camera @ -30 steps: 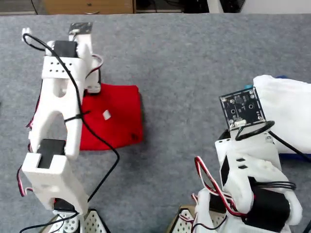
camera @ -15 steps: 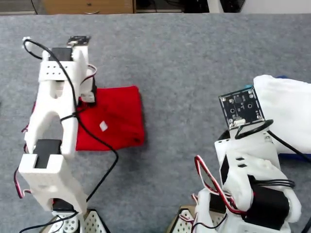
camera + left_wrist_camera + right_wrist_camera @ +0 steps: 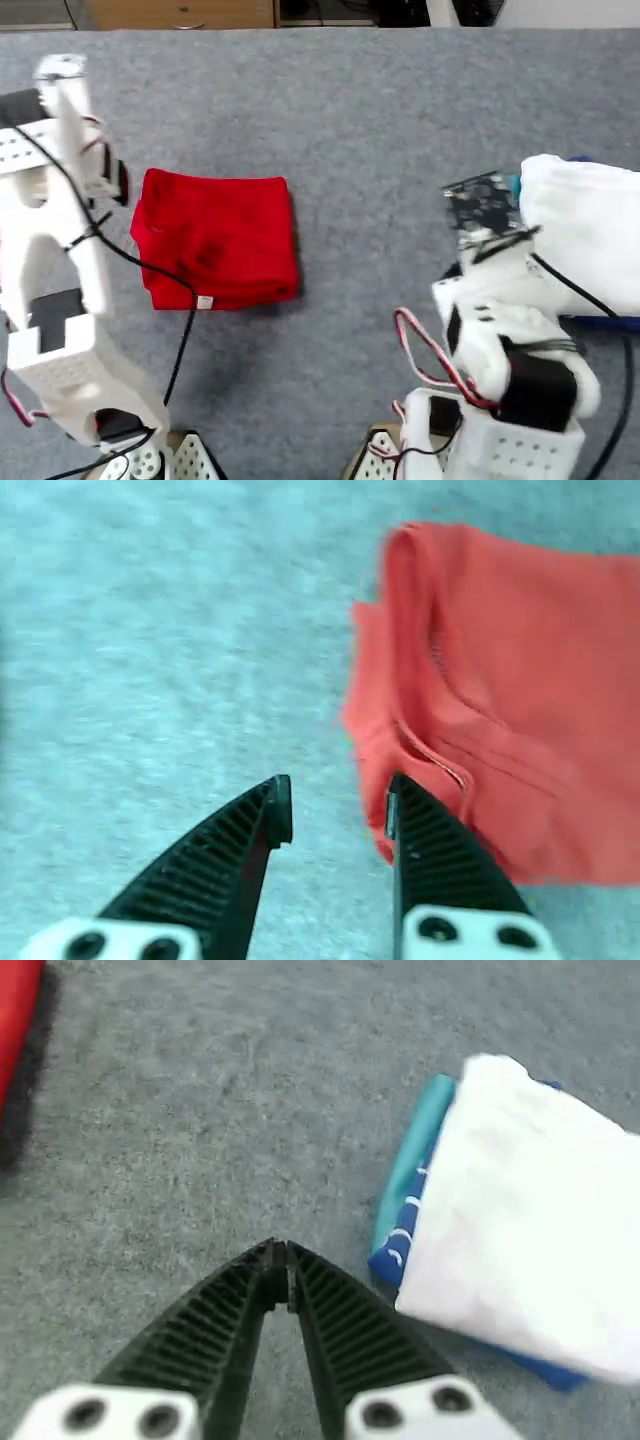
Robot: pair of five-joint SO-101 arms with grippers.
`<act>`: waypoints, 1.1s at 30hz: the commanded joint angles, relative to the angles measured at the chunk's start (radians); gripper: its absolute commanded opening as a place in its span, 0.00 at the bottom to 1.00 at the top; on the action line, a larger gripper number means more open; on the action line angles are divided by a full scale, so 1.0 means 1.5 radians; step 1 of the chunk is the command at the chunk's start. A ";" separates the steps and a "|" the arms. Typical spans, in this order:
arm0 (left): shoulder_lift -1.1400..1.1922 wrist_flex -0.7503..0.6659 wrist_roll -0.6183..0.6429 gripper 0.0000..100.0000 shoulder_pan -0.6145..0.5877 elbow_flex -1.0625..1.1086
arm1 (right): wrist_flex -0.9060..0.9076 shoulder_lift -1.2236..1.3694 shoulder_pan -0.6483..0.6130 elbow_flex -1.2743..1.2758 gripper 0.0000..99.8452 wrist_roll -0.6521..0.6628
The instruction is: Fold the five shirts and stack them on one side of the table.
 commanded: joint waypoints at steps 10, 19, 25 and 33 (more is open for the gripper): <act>-0.096 0.010 -0.003 0.02 -0.236 -0.108 | -0.192 0.259 -0.325 0.020 0.00 -0.077; -0.171 0.010 -0.003 0.02 -0.318 -0.093 | -0.368 0.512 -0.467 -0.091 0.00 -0.077; -0.172 0.010 -0.003 0.02 -0.355 -0.050 | -0.448 0.681 -0.496 -0.178 0.00 -0.077; -0.172 0.010 -0.003 0.02 -0.385 -0.052 | -0.462 0.895 -0.541 -0.341 0.00 -0.077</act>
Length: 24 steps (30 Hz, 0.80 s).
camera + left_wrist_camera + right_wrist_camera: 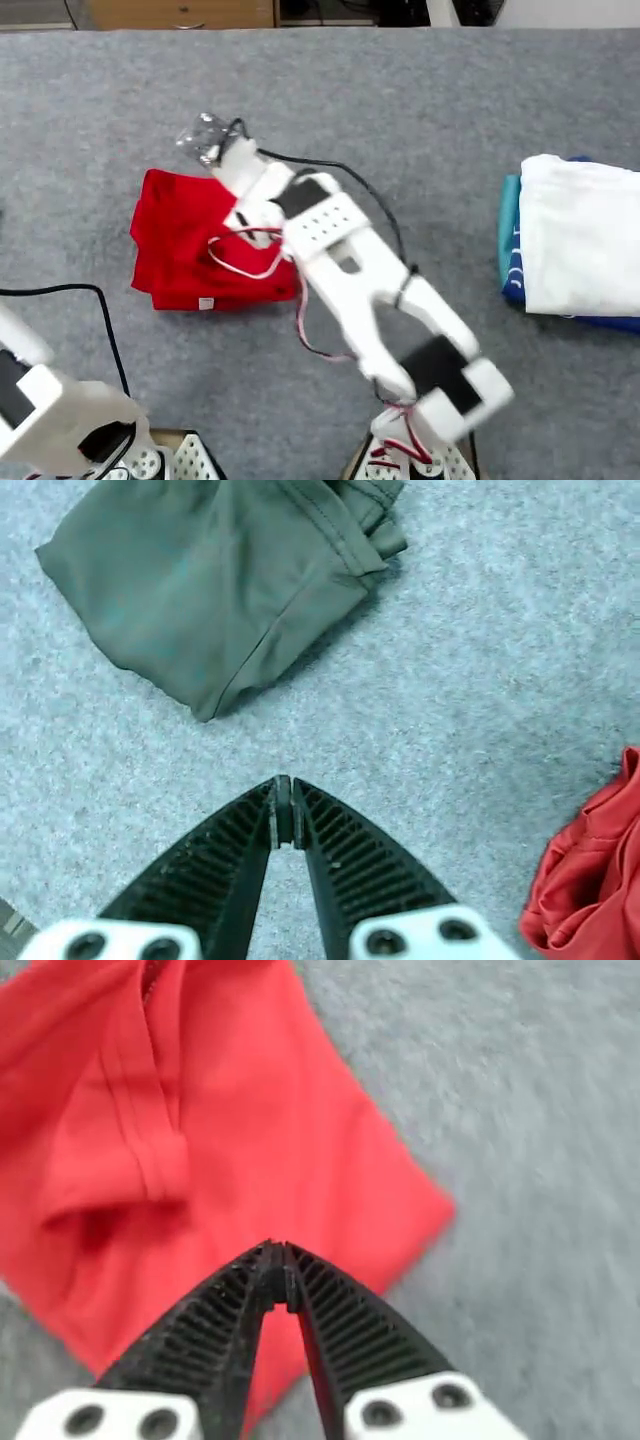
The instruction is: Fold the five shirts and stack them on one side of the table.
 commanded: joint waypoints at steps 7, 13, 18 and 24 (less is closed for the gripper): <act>-0.028 0.004 -0.003 0.02 -0.023 -0.005 | -0.006 0.194 -0.068 -0.193 0.00 0.000; -0.028 0.002 -0.003 0.02 -0.035 -0.005 | 0.059 0.211 -0.173 -0.249 0.00 0.000; -0.028 0.001 -0.001 0.02 -0.043 -0.005 | 0.147 0.210 -0.247 -0.315 0.00 -0.001; -0.028 0.001 -0.001 0.02 -0.043 -0.005 | 0.281 0.212 -0.226 -0.492 0.00 0.000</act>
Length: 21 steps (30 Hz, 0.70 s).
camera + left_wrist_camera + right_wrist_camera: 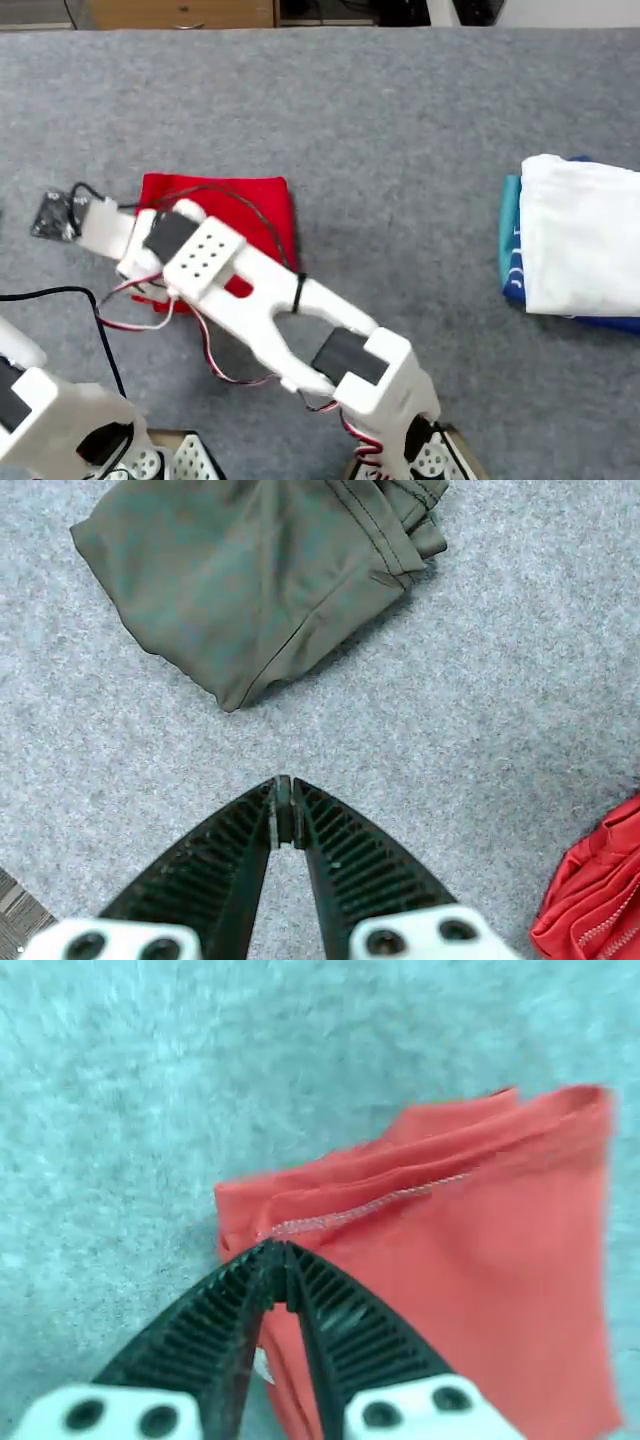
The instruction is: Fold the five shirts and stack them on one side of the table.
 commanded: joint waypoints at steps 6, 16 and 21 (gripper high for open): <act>-0.028 0.001 0.000 0.02 -0.006 -0.005 | 0.016 0.034 0.113 -0.138 0.00 -0.001; -0.028 0.001 0.001 0.02 -0.037 -0.016 | -0.021 0.177 0.010 -0.144 0.00 -0.003; -0.026 0.001 0.001 0.02 -0.071 -0.053 | -0.021 0.185 -0.058 -0.144 0.00 -0.003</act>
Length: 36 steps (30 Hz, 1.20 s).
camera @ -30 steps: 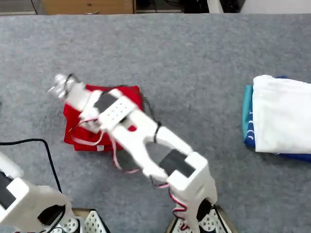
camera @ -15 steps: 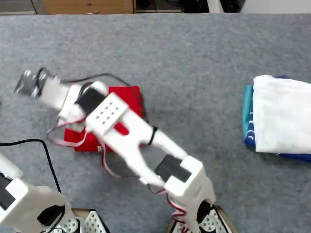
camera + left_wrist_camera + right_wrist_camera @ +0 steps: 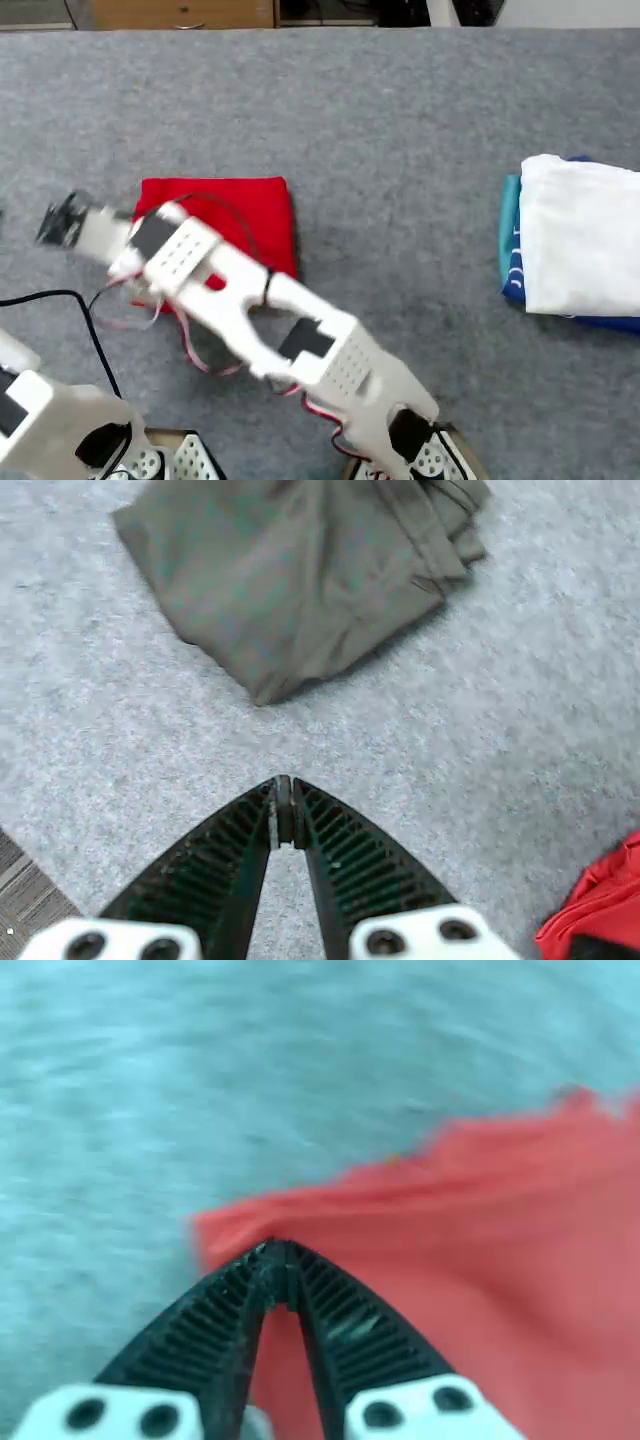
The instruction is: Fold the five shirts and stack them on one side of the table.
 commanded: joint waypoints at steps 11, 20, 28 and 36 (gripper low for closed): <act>-0.027 0.001 0.001 0.02 -0.020 -0.042 | 0.088 -0.093 0.050 -0.096 0.00 -0.002; -0.027 0.001 0.001 0.02 -0.014 -0.042 | 0.281 -0.170 0.138 -0.119 0.00 -0.007; -0.027 0.001 0.001 0.02 -0.013 -0.042 | 0.383 -0.188 0.229 -0.075 0.00 -0.060; -0.027 0.001 0.001 0.02 -0.013 -0.042 | 0.253 -0.159 0.247 0.114 0.00 -0.060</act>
